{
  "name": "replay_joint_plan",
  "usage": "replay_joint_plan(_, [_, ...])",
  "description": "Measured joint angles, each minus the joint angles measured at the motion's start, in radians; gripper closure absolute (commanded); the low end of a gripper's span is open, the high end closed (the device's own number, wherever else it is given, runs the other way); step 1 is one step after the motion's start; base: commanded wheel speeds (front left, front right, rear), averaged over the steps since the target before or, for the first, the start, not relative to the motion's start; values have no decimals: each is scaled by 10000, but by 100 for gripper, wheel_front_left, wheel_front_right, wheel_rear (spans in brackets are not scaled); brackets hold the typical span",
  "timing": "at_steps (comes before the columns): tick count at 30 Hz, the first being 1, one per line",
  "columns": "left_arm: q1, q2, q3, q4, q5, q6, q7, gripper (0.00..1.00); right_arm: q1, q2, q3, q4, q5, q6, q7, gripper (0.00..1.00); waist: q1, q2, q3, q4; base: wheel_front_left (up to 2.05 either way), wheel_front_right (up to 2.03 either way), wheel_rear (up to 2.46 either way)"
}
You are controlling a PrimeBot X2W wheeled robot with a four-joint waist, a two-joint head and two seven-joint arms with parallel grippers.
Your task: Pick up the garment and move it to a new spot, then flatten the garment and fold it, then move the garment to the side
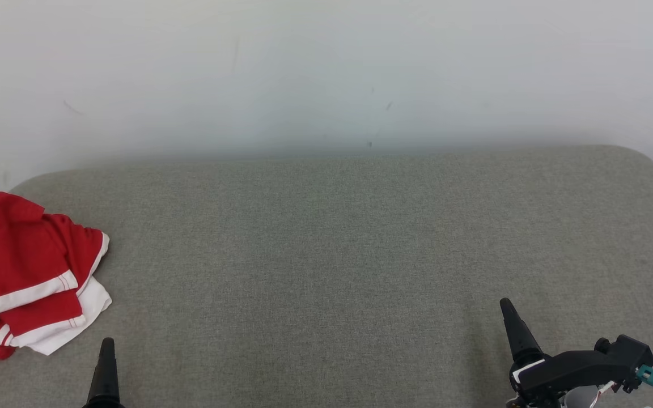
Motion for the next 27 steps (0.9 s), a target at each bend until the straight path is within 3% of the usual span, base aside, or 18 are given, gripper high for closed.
replay_joint_plan(27, [12,897,-1613,-73,4431,587,-963,0,-223,-550,1294,431,-3728,-736,-951,0,0,0,-210,113,0,0,0])
